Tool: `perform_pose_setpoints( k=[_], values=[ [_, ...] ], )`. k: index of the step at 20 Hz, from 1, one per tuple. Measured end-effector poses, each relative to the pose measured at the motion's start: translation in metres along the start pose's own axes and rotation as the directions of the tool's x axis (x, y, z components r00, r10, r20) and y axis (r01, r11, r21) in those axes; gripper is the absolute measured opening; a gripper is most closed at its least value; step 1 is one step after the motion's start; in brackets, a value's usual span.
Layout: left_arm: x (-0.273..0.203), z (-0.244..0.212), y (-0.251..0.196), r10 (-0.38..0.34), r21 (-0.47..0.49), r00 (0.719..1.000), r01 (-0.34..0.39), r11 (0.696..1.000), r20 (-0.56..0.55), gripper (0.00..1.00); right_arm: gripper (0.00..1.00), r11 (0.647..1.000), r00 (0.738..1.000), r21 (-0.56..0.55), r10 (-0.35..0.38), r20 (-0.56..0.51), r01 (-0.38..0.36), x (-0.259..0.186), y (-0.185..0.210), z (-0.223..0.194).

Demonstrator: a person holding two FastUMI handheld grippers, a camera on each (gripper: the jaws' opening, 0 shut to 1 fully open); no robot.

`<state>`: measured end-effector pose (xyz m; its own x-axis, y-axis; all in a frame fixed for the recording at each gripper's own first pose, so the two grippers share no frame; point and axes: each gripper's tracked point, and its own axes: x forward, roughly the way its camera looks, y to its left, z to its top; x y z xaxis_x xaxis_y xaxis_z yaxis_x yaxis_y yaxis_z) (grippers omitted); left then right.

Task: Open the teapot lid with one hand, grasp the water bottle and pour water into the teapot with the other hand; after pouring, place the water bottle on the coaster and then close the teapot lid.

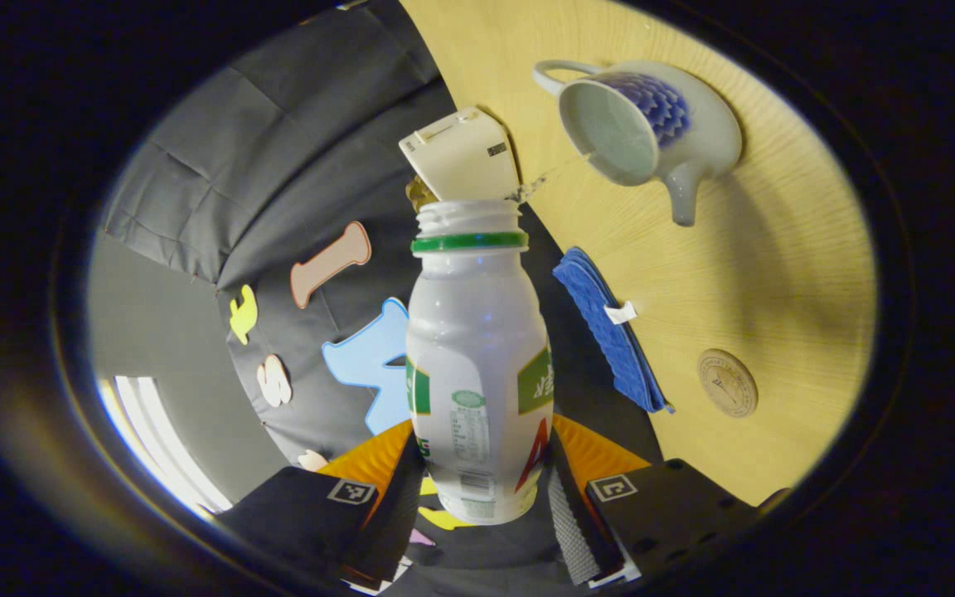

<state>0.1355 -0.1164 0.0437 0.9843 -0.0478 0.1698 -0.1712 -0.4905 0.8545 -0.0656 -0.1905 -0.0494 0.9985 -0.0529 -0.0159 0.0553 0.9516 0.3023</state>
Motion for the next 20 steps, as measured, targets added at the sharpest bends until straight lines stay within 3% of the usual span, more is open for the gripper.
perform_pose_setpoints(
  k=[1,2,3,8,9,13,14,15,16,18,20],
  values=[
    [0.0,0.002,0.0,0.0,0.002,1.0,0.0,1.0,0.003,0.82,0.0,1.0,1.0,0.001,-0.001,-0.001,0.001,-0.001,-0.001,0.0],
    [0.0,0.002,0.0,0.001,0.002,1.0,-0.001,1.0,0.006,0.78,0.0,1.0,1.0,0.002,-0.002,-0.003,0.002,0.0,-0.002,-0.001],
    [0.0,0.003,-0.002,-0.001,-0.001,1.0,0.001,1.0,0.006,0.82,0.0,1.0,1.0,0.004,-0.003,-0.004,0.003,0.0,-0.003,-0.002],
    [0.001,0.005,-0.004,-0.002,0.004,1.0,0.002,1.0,0.003,0.82,0.0,1.0,1.0,0.013,-0.009,-0.008,0.009,0.0,-0.005,-0.003],
    [0.001,0.005,-0.004,0.001,0.005,1.0,-0.001,1.0,0.004,0.78,0.0,1.0,1.0,0.012,-0.009,-0.008,0.009,-0.001,-0.004,-0.003],
    [-0.001,0.009,-0.005,0.004,0.007,1.0,-0.004,1.0,0.009,0.78,0.0,1.0,1.0,0.01,-0.007,-0.009,0.007,-0.001,-0.003,-0.003],
    [0.0,0.009,-0.005,0.003,0.005,1.0,-0.004,1.0,0.011,0.82,0.0,1.0,1.0,0.009,-0.008,-0.009,0.008,-0.001,-0.003,-0.002],
    [0.0,0.009,-0.006,-0.002,-0.006,1.0,0.002,1.0,0.015,0.78,0.0,1.0,1.0,0.008,-0.007,-0.009,0.007,0.0,-0.003,-0.002],
    [0.001,0.009,-0.008,-0.012,-0.029,1.0,0.013,0.999,0.019,0.82,0.0,1.0,1.0,0.007,-0.006,-0.01,0.006,-0.001,-0.002,-0.003],
    [0.002,0.01,-0.013,-0.038,-0.116,0.999,0.041,0.992,0.028,0.78,0.0,1.0,1.0,0.005,-0.006,-0.014,0.006,0.0,-0.001,-0.003],
    [0.001,0.008,-0.024,-0.074,-0.257,0.997,0.08,0.963,0.033,0.84,0.0,1.0,1.0,0.007,-0.003,-0.017,0.003,0.0,0.001,-0.003]
  ],
)
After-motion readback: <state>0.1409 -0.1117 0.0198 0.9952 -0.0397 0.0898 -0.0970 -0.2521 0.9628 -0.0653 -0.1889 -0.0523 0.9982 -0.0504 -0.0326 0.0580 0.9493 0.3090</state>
